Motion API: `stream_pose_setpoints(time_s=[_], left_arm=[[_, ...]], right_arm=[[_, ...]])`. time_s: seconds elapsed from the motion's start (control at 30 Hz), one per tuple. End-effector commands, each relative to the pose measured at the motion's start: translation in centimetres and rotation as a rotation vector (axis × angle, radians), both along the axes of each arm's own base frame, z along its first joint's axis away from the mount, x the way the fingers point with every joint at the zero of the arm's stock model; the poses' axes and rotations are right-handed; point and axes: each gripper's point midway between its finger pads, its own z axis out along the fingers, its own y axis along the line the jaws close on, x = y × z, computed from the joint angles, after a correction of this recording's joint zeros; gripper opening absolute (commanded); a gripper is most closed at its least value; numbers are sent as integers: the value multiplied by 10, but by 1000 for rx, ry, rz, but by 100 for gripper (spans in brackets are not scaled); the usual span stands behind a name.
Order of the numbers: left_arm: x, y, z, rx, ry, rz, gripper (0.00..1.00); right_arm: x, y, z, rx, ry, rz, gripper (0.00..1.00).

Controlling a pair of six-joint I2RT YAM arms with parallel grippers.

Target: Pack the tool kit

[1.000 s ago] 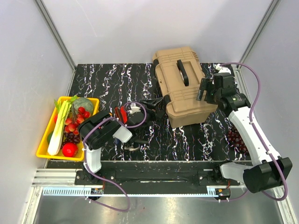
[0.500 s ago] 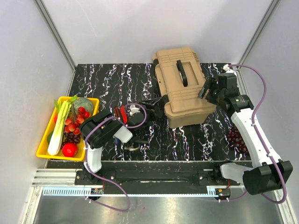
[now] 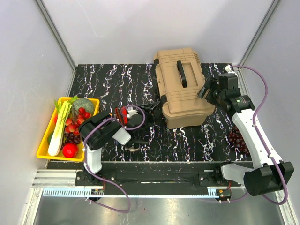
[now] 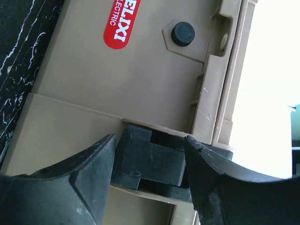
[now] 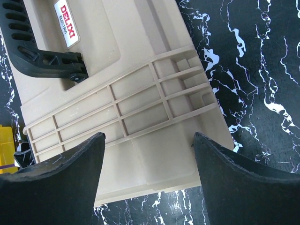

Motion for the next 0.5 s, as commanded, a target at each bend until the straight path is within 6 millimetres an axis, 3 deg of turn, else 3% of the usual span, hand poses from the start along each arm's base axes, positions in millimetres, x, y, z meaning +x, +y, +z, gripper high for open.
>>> stream_pose_setpoints(time_s=[0.0, 0.2, 0.47], left_arm=[[-29, 11, 130, -304, -360, -46, 60], [-31, 7, 139, -326, -378, -73, 58], [-33, 1, 157, -395, -386, -92, 69]], right_arm=[[-25, 36, -24, 120, 142, 106, 80], [-25, 34, -24, 110, 139, 103, 80], [-23, 44, -12, 150, 84, 158, 83]])
